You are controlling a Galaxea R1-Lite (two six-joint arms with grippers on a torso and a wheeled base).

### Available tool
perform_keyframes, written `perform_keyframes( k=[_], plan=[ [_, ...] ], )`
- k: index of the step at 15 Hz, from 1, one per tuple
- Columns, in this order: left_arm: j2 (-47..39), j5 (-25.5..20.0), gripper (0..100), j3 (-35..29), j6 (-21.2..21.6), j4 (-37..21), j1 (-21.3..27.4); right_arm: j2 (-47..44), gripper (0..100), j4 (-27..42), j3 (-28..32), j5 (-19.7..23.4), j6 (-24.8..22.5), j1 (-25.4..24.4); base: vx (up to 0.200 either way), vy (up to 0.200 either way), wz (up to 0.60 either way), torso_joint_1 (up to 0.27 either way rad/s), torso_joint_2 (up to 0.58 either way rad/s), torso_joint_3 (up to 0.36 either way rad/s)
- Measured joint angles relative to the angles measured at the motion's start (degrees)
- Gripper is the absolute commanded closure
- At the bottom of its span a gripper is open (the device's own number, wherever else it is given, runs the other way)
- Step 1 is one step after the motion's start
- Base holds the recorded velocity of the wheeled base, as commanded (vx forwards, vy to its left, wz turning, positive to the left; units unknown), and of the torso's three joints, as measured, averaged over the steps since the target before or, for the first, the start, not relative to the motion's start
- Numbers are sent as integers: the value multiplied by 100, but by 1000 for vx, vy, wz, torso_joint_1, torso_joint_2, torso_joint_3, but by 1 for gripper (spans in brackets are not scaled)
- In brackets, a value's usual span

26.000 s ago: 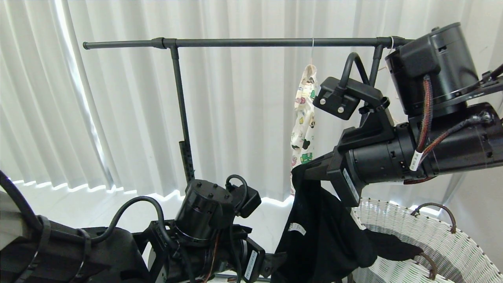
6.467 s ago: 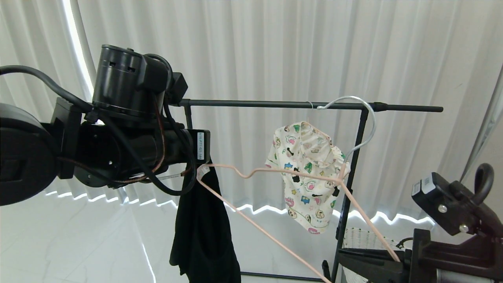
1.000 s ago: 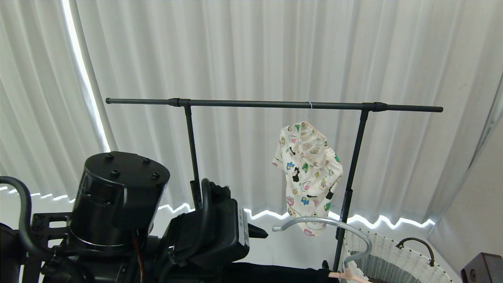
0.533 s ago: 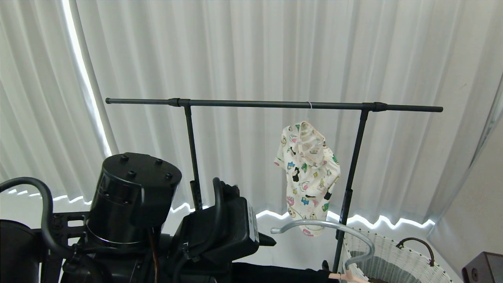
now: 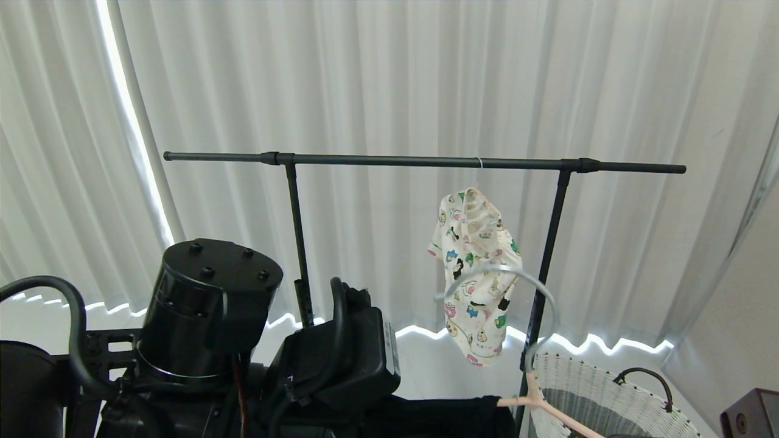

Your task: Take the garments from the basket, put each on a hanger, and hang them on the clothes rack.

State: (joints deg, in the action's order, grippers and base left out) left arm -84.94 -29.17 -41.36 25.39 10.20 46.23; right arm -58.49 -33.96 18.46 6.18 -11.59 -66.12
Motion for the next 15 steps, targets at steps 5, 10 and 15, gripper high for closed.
perform_keyframes(
  k=[5, 10, 15],
  plan=[
    [9, 9, 100, 7, 17, 9, -59, 17, 0, 13, -99, -60, -250, 79, 0, 0, 0, 0, 0, 0],
    [35, 602, 100, 243, 263, 383, -524, -13, 0, 60, -146, -60, -246, 512, 0, 0, 0, 0, 0, 0],
    [40, 2578, 100, 777, 356, 1604, -946, -168, 0, 306, -284, -52, -44, 1243, 0, 0, 0, 0, 0, 0]
  ],
)
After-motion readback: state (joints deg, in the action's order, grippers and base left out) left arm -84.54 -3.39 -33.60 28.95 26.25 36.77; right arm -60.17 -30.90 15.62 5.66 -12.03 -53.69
